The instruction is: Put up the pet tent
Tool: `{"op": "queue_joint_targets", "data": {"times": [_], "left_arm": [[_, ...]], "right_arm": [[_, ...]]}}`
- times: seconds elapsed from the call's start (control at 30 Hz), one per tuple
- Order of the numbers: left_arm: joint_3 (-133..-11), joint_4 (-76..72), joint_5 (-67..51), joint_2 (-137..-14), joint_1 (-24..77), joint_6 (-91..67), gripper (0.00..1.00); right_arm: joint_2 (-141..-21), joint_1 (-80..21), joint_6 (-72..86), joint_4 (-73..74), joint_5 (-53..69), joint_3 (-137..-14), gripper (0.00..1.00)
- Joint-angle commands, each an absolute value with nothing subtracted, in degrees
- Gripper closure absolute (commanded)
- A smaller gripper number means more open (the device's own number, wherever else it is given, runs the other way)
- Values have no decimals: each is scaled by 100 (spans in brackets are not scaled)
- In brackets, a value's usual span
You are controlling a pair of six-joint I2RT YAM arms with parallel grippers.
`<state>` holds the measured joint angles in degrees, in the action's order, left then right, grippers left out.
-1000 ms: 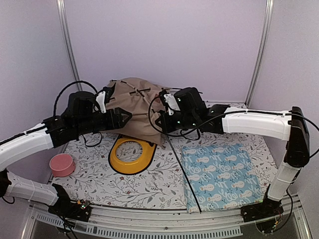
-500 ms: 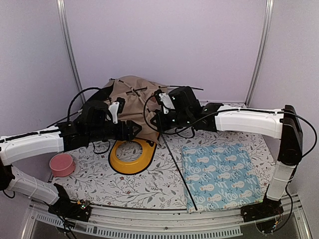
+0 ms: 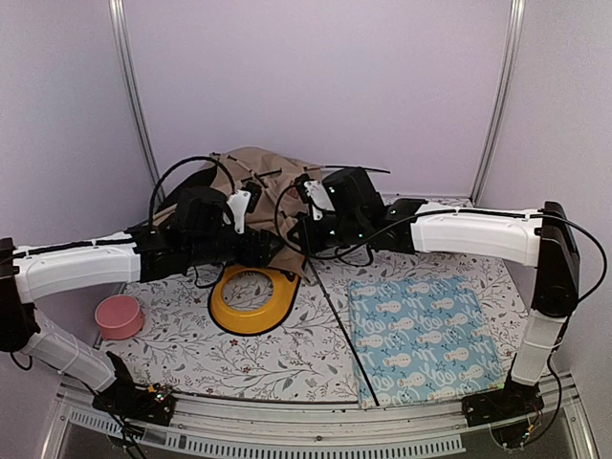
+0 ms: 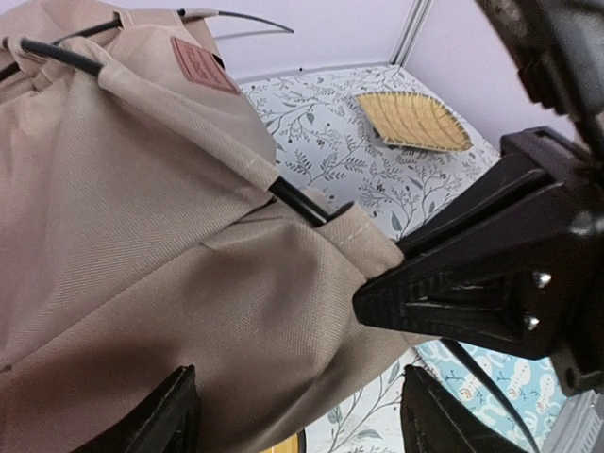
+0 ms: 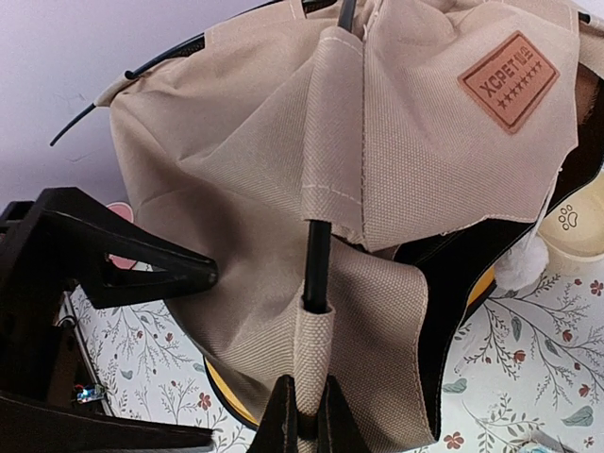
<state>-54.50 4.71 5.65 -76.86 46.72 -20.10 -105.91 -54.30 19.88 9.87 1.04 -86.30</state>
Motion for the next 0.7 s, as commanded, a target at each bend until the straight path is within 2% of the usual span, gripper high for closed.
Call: {"op": "queue_joint_targets", "data": {"times": [0.0,0.13,0.4,0.67], "left_arm": [[-5577,236,633,-8045,4716,-1775,27],[-5572,78,545,-8270,4711,-1757,30],[-5447,-157,435,-8518,4714,-1815,50],[-5361,-302,358,-8655,4707,-1896,86]], "right_arm": [[-10608,-5403,1923,490,217,-8895,100],[-10603,-5403,1940,525,250,-8888,100],[-10655,-5405,1986,477,363,-8884,100],[-10713,-5401,1986,525,394,-8877,100]]}}
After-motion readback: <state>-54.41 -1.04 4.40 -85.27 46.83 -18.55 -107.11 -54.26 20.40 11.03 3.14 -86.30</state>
